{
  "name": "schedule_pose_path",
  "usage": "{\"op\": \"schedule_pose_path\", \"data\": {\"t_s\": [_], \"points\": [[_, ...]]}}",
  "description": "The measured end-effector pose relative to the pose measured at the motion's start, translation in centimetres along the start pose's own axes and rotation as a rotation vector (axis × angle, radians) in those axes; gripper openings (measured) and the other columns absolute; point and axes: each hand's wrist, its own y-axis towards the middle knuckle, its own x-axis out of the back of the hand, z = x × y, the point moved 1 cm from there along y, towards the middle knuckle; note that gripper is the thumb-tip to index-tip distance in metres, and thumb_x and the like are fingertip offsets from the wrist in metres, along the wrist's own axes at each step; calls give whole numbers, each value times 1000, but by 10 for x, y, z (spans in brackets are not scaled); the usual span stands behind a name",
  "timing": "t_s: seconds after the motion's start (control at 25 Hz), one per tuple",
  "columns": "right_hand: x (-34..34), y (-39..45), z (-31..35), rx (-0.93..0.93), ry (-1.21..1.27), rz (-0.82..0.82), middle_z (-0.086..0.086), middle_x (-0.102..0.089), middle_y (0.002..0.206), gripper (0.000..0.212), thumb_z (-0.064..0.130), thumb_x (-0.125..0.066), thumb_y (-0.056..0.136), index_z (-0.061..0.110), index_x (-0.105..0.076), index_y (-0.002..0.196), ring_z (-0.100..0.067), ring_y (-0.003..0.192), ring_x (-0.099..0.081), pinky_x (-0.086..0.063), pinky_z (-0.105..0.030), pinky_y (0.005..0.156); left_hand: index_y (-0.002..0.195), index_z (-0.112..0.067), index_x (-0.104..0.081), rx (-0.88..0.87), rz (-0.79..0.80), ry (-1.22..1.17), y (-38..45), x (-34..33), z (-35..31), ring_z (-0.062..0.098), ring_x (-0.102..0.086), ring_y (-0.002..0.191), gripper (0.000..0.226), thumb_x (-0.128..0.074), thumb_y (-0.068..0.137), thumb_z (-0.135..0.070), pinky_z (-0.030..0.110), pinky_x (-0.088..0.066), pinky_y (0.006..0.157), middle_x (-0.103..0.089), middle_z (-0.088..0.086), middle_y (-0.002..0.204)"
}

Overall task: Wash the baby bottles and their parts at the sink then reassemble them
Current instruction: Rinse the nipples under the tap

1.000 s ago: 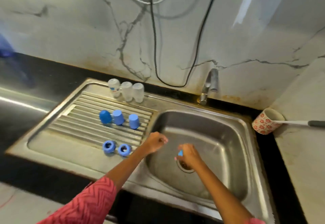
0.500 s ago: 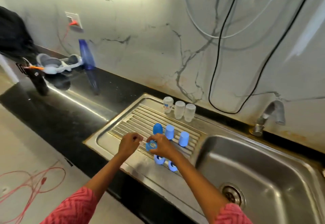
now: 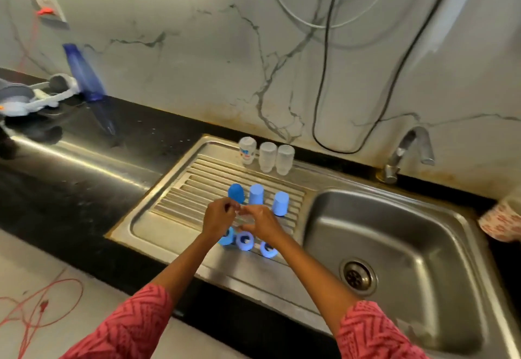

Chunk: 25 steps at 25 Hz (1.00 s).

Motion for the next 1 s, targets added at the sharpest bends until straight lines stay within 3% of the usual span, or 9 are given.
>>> {"op": "schedule_pose_path", "data": {"t_s": [0.12, 0.24, 0.36, 0.44, 0.52, 0.68, 0.84, 0.92, 1.0], "points": [[41, -27, -30, -165, 18, -158, -17, -68, 84, 15, 16, -65, 85, 2, -68, 90, -17, 73, -54, -33, -25, 59, 91, -4, -71, -74, 154, 18, 4, -53, -48, 22, -63, 80, 23, -50, 84, 2, 26, -44, 70, -70, 8, 87], [75, -77, -89, -346, -11, -218, -21, -63, 76, 19, 18, -63, 88, 1, -68, 82, -23, 68, -51, -26, -28, 58, 85, -5, -73, -230, 381, 5, -10, -121, -87, 25, -67, 85, 23, -52, 81, 3, 30, -47, 77, -72, 13, 87], [98, -147, -161, -596, -105, -204, -20, -66, 88, 15, 20, -59, 89, 9, -67, 82, -28, 81, -61, -35, -29, 64, 84, -3, -74, -254, 619, 23, -43, -189, -115, 24, -68, 85, 22, -53, 79, -8, 27, -47, 78, -73, 14, 87], [109, -191, -204, -776, -221, -56, -17, -66, 108, 19, 17, -54, 90, 9, -68, 100, -32, 101, -62, -46, -31, 77, 88, -3, -74, -210, 745, 57, -61, -227, -122, 24, -68, 90, 21, -55, 80, -5, 26, -47, 81, -73, 14, 93], [117, -229, -243, -888, -306, 107, -13, -60, 123, 31, 11, -51, 90, 12, -62, 119, -29, 113, -57, -46, -30, 89, 92, -5, -74, -138, 836, 96, -72, -255, -123, 26, -67, 96, 20, -57, 84, -1, 28, -48, 85, -72, 14, 99], [125, -268, -302, -896, -430, 308, -15, -55, 129, 34, 2, -49, 91, 6, -58, 123, -29, 119, -54, -45, -32, 95, 103, -7, -72, -62, 920, 237, -84, -289, -123, 24, -64, 103, 23, -52, 91, -9, 32, -47, 90, -70, 10, 107], [124, -262, -316, -873, -472, 449, -17, -52, 130, 30, 4, -52, 92, 1, -55, 122, -32, 120, -53, -44, -34, 95, 106, -5, -70, 31, 939, 302, -86, -303, -117, 27, -64, 103, 22, -54, 92, -12, 35, -49, 91, -69, 13, 110], [132, -252, -320, -890, -456, 454, -15, -52, 132, 34, 5, -58, 90, 1, -55, 123, -30, 120, -54, -45, -32, 96, 107, -4, -69, 105, 936, 286, -88, -312, -120, 25, -67, 94, 22, -55, 92, -11, 30, -52, 82, -69, 14, 109], [150, -229, -318, -905, -335, 325, -14, -55, 129, 37, 8, -62, 86, 4, -56, 122, -28, 117, -56, -46, -30, 93, 116, 0, -63, 327, 927, 126, -91, -322, -138, 22, -66, 83, 28, -52, 95, -15, 26, -51, 66, -66, 17, 113]]}}
